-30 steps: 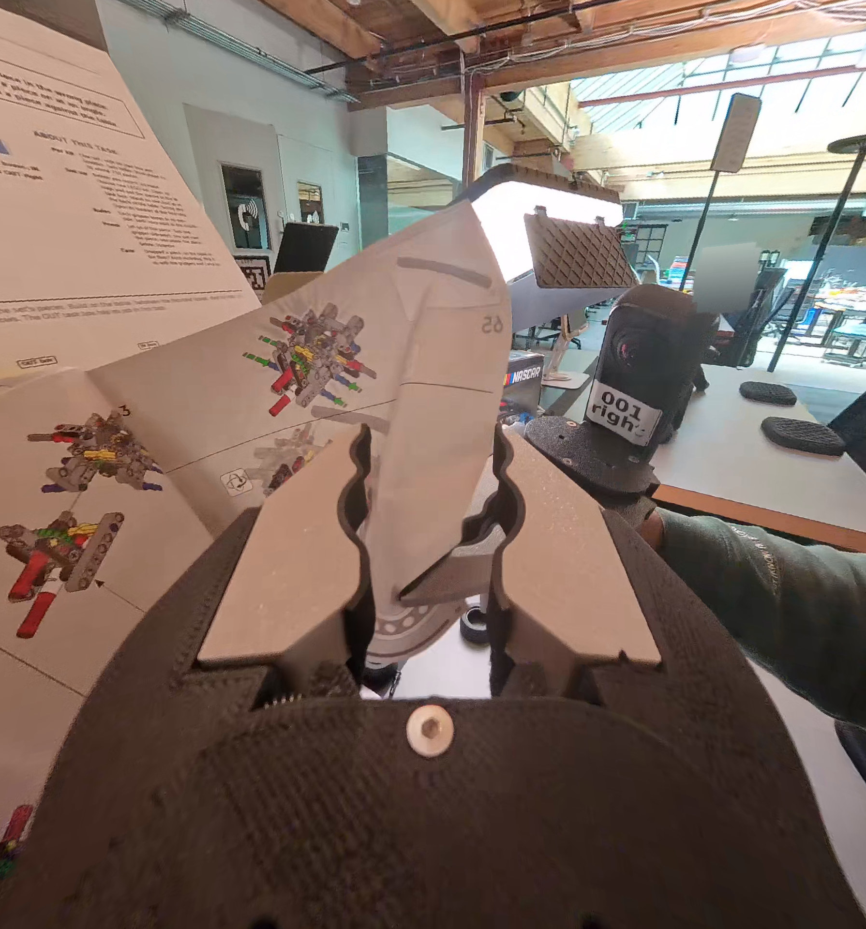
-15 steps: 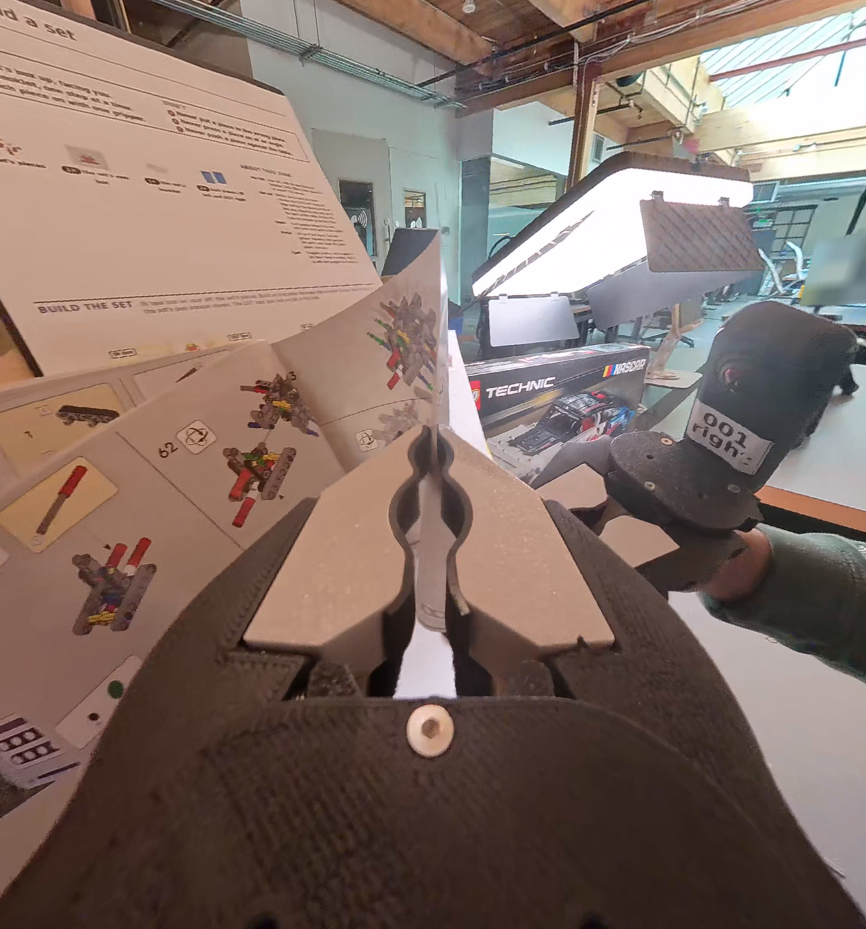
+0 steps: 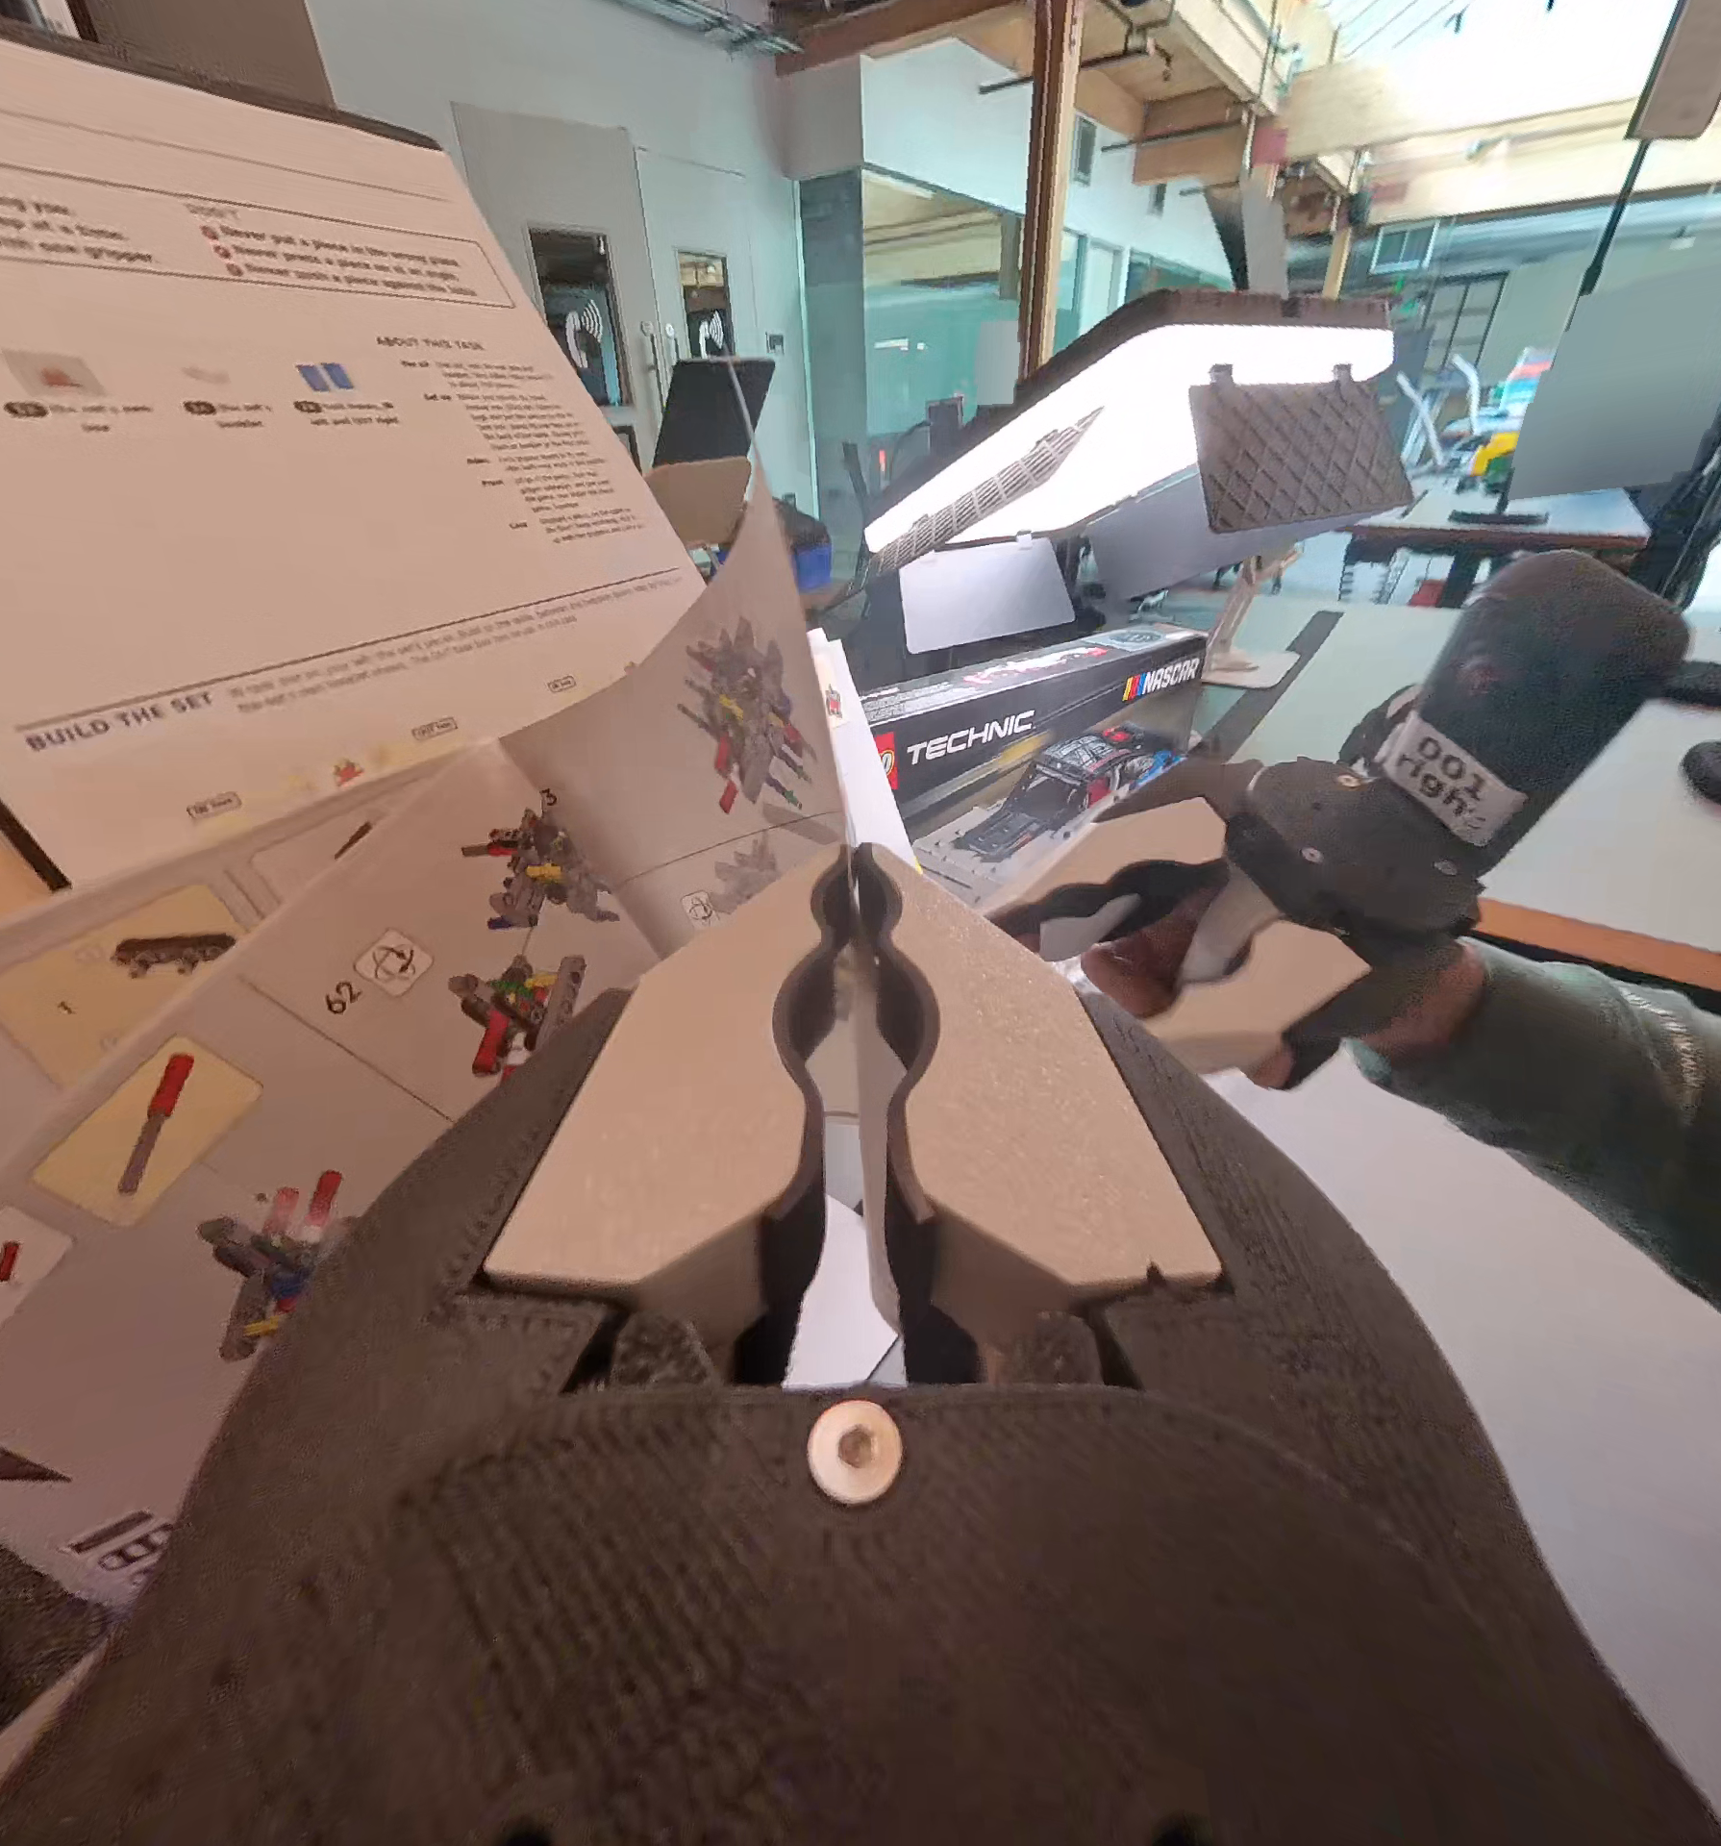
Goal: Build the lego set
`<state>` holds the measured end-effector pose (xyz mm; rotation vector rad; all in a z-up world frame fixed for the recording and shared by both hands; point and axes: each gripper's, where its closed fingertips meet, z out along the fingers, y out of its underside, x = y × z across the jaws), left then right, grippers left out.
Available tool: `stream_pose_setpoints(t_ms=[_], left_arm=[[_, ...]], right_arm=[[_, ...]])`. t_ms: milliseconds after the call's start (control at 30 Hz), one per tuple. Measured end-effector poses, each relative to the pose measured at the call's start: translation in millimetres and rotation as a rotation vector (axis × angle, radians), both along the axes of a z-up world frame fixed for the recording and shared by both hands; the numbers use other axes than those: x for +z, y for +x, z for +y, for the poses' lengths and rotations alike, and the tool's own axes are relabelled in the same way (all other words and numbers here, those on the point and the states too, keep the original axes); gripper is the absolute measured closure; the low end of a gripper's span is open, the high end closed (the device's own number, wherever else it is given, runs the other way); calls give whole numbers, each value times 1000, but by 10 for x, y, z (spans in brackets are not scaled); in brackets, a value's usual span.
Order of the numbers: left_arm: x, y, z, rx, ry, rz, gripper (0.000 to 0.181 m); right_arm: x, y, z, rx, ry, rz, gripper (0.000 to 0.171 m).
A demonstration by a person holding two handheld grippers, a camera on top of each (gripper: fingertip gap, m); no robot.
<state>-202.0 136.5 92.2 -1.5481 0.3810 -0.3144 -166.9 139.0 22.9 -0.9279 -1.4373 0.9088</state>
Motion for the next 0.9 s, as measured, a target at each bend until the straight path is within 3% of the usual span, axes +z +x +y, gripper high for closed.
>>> stream_pose_setpoints(t_ms=[67,200,333,433,633,767,900], left_arm=[[48,9,66,10,-32,56,181],[-30,-294,133,146,-64,116,181],[-464,-881,120,309,-111,86,181],[-772,-1209,109,348,-143,36,181],[-1031,-1736,138,437,-189,20,179],[-965,-1913,64,500,-155,-53,168],[-737,-1734,-283,535,14,-187,158]], right_arm=[[-46,-11,-102,-15,99,-51,118],[-157,-33,59,-161,255,-129,127],[-383,-55,600,-323,305,-222,139],[-630,-137,941,-383,288,-309,141],[-713,-483,1044,-396,351,-334,138],[-772,-686,1081,-438,420,-397,136],[-791,-796,1106,-505,478,-438,136]])
